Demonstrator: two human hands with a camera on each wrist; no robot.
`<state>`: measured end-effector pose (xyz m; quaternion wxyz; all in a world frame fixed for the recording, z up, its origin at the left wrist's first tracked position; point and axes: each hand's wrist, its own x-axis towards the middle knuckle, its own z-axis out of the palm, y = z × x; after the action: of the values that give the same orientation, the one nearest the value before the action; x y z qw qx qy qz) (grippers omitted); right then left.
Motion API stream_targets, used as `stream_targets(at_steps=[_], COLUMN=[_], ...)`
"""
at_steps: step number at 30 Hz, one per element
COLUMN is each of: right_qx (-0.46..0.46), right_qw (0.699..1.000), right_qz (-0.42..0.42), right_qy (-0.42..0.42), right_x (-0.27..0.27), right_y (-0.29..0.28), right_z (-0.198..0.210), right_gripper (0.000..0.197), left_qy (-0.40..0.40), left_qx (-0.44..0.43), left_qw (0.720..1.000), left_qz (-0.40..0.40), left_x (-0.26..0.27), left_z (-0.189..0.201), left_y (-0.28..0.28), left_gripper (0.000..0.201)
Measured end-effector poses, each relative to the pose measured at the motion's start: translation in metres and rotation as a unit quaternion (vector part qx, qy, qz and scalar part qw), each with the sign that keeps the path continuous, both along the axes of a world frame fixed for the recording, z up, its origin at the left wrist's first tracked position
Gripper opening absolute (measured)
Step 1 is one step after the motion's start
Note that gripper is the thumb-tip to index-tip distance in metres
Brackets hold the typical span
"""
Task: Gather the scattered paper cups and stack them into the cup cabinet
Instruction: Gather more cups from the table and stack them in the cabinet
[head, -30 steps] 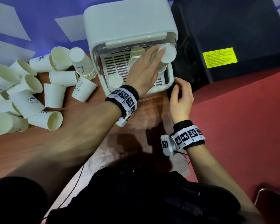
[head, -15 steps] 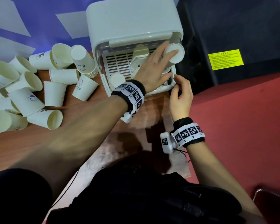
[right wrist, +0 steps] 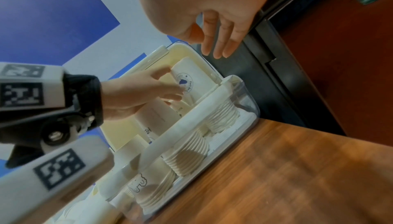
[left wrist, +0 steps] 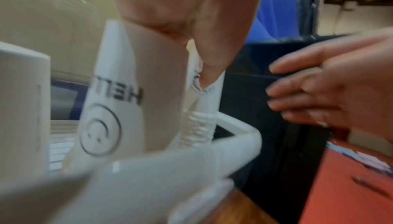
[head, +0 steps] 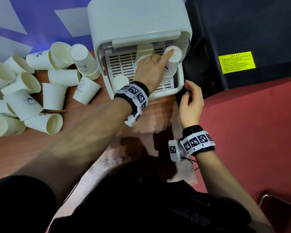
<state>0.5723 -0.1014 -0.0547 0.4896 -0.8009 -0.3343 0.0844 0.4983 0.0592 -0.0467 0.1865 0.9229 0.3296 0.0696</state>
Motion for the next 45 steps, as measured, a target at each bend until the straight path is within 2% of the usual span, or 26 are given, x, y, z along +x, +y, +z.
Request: stream_targets(at_steps=[5,10,14,20,24,26,28,31,33,36,38,41,43,45], right_qx=[-0.003,-0.026,-0.076,-0.097,-0.104,-0.147,-0.234,-0.411,-0.490,-0.561,-0.589,-0.618,-0.611,-0.584], right_qw=[0.998,0.997,0.992,0.982,0.972,0.959,0.937,0.863,0.813,0.768,0.757,0.738,0.749,0.774], right_qz=[0.000,0.040,0.086,0.159,0.206,0.238,0.258,0.290,0.310,0.302,0.272,0.256,0.234,0.217], right_qy=[0.055,0.055,0.055,0.026,0.044,0.036,0.036,0.048,0.057,0.061,0.079,0.088,0.110,0.116], right_x=[-0.011,-0.031,-0.051,-0.096,-0.137,-0.159,-0.182,-0.213,-0.228,-0.241,-0.245,-0.250,-0.253,-0.257], right_y=[0.002,0.002,-0.006,-0.007,0.000,0.007,0.014,0.016,0.012,-0.002,-0.016,-0.040,-0.056,-0.067], right_z=[0.004,0.009,0.013,0.020,0.017,0.014,0.011,0.002,-0.005,-0.009,-0.008,-0.002,0.002,0.003], right_gripper=[0.043,0.040,0.036,0.032,0.028,0.029,0.032,0.047,0.060,0.073,0.069,0.048,0.044,0.040], left_qy=[0.029,-0.037,-0.109,-0.118,-0.094,-0.070,-0.039,-0.015,-0.005,0.008,0.014,0.027,0.040,0.043], left_qx=[0.007,0.015,-0.006,-0.010,-0.037,-0.057,-0.087,-0.106,-0.113,-0.135,-0.157,-0.178,-0.192,-0.198], left_qw=[0.999,0.999,0.994,0.990,0.985,0.982,0.977,0.975,0.978,0.977,0.977,0.979,0.979,0.979], left_qz=[-0.036,-0.026,-0.011,0.077,0.140,0.168,0.189,0.192,0.174,0.163,0.146,0.095,0.059,0.024], left_x=[-0.010,-0.047,-0.104,-0.215,-0.287,-0.317,-0.342,-0.373,-0.388,-0.403,-0.408,-0.408,-0.405,-0.402], left_z=[0.012,0.024,0.024,0.012,0.001,-0.001,-0.002,-0.006,-0.007,-0.012,-0.014,-0.018,-0.019,-0.020], left_y=[0.002,-0.018,-0.040,-0.063,-0.075,-0.079,-0.082,-0.086,-0.087,-0.085,-0.082,-0.080,-0.079,-0.077], left_gripper=[0.067,0.055,0.045,0.041,0.039,0.039,0.041,0.041,0.041,0.042,0.043,0.043,0.043,0.042])
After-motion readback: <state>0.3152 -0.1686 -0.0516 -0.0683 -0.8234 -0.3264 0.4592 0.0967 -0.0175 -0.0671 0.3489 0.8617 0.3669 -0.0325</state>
